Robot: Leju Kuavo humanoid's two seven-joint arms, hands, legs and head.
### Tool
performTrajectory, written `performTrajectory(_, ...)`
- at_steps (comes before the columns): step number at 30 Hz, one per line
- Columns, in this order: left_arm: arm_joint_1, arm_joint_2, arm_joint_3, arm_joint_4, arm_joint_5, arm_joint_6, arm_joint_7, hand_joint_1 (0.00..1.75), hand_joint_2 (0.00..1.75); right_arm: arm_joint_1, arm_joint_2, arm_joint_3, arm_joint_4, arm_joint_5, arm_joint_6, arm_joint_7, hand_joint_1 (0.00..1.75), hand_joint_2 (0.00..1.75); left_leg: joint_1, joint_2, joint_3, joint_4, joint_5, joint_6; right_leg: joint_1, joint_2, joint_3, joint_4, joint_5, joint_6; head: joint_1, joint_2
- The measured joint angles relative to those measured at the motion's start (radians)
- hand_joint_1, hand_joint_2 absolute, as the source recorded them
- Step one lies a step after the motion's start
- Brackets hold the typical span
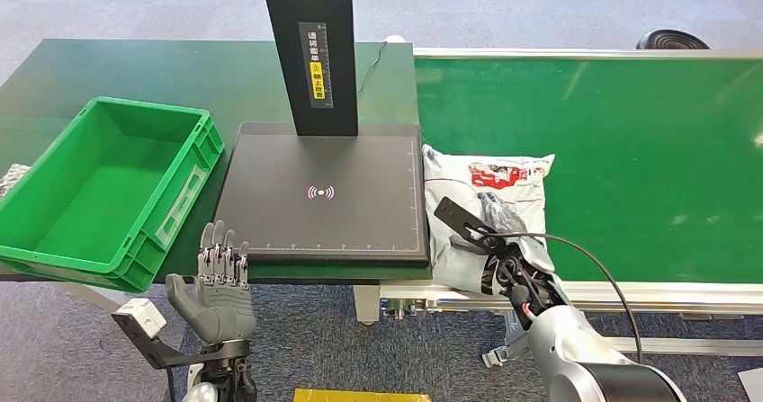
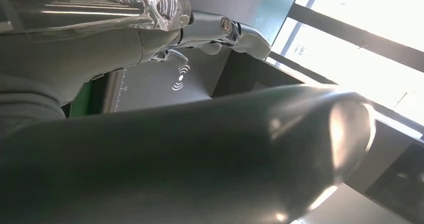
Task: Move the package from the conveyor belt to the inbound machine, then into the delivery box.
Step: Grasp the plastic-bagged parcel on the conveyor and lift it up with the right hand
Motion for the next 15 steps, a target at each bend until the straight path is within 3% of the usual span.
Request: performTrajectory(15, -0.005, 0.001, -0.001, 0.009, 0.011, 0.0, -0.001, 0.0, 0.0, -0.01, 0.005, -0.007, 0.0, 0.004, -0.001, -0.001, 0.0, 1.75, 0.0, 0.0, 0.0, 0.0, 0.0, 0.0, 0.0, 0.0, 0.001, 0.0, 0.0, 0.0, 0.0, 0.0)
